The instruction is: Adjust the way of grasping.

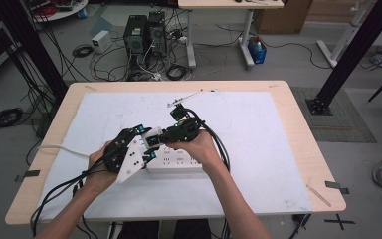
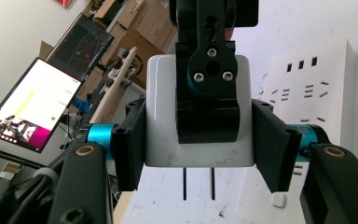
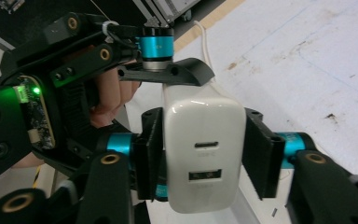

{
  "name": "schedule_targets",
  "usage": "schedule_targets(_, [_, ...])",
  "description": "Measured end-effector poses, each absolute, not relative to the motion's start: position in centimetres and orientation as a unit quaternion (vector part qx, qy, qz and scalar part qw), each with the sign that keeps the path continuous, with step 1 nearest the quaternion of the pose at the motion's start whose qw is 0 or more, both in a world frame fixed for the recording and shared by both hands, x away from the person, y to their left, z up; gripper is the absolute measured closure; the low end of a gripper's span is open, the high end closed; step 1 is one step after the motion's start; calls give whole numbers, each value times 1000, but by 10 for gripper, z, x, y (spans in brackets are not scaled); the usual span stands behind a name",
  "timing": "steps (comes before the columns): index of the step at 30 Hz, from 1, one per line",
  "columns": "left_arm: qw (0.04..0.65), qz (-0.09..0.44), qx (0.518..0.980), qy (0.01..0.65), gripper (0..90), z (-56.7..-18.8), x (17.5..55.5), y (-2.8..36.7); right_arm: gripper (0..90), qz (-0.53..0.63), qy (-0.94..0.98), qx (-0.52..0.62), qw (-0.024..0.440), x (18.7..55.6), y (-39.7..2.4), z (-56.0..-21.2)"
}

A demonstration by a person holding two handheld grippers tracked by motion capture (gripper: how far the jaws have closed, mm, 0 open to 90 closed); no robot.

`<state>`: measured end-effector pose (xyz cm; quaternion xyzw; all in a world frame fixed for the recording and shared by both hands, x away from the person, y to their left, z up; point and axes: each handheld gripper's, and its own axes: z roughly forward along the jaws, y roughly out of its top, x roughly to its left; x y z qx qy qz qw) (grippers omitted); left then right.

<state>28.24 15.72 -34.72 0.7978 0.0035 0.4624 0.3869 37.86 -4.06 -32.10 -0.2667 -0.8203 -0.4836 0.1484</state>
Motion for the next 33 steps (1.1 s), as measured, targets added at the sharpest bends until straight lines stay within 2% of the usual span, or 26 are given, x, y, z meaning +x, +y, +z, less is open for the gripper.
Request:
schedule_targets(4, [388,462,798,4,425,-347,283,157,616,-495,-813,-267,152,378,-42,-321])
schedule_targets(20, [390,459,798,-2,423,-348,284,157,622,-496,-813,-267,150,377,-44,-322])
schedule_targets(26, [396,433,810,11,308,-345,287,160,622,-506,-803,-282,140,380,-52,-320])
schedule_targets(33, [392,376,839,26,272,-332,295,175,622,-495,-813,-289,104,379,-66,-313])
